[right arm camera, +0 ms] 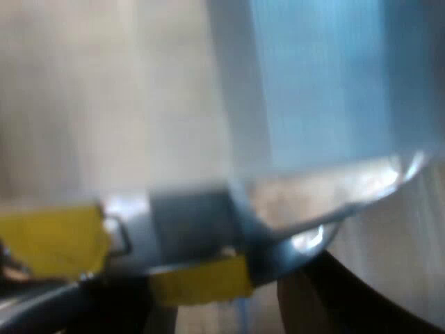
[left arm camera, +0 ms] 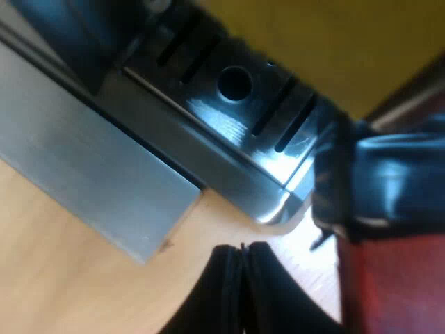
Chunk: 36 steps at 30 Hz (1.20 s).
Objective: Put the handle in the coffee machine
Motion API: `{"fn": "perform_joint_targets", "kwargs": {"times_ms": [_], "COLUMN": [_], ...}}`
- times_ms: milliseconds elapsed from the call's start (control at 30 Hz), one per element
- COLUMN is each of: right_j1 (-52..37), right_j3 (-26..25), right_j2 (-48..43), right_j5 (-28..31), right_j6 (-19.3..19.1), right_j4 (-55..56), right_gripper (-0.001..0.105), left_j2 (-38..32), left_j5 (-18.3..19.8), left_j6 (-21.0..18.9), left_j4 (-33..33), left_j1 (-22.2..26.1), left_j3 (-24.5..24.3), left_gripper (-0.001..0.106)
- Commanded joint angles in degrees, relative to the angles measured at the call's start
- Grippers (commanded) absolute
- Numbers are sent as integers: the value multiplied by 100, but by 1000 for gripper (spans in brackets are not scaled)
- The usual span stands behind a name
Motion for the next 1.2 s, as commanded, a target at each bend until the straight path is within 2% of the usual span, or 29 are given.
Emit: {"fn": "perform_joint_targets", "kwargs": {"times_ms": [33,167,200,267,367,433,500,700,933,1067,1133,1200], "right_j1": [38,148,237,315,397,397,397,397,435,462,515,601], "right_j3": [-92,-24,134,341,566,738,896,1339,1667,1667,1682,1682], "right_j2": [-146,-162,-188,-252,-404,-591,-715,-1163,-1765,-2122,-2443,-2716], "right_j5": [-388,-388,-411,-458,-459,-509,-614,-629,-1234,-1444,-1771,-1825], "right_j6": [-86,-1,357,787,820,823,823,864,863,1315,1611,1623], "right_j4": [109,437,684,894,867,905,976,1015,1327,2244,2931,3414], "right_gripper": [38,38,38,38,38,38,38,38,38,38,38,38], "left_j2": [-88,-463,-566,-626,-630,-630,-630,-630,-865,-1101,-1193,-1219], "left_j5": [187,180,209,211,223,499,544,556,555,418,416,416], "left_j6": [-400,-692,-773,-799,-965,-1121,-1221,-1261,-1390,-1425,-1501,-1608], "left_j4": [-178,-550,-640,-672,-699,-701,-701,-692,-692,-747,-745,-745], "left_j1": [-142,-142,-142,-142,-142,-142,-142,-142,-364,-573,-610,-611], "left_j3": [103,410,463,489,528,599,646,691,872,1073,1162,1185], "left_gripper": [0,0,0,0,0,0,0,0,0,0,0,0]}}
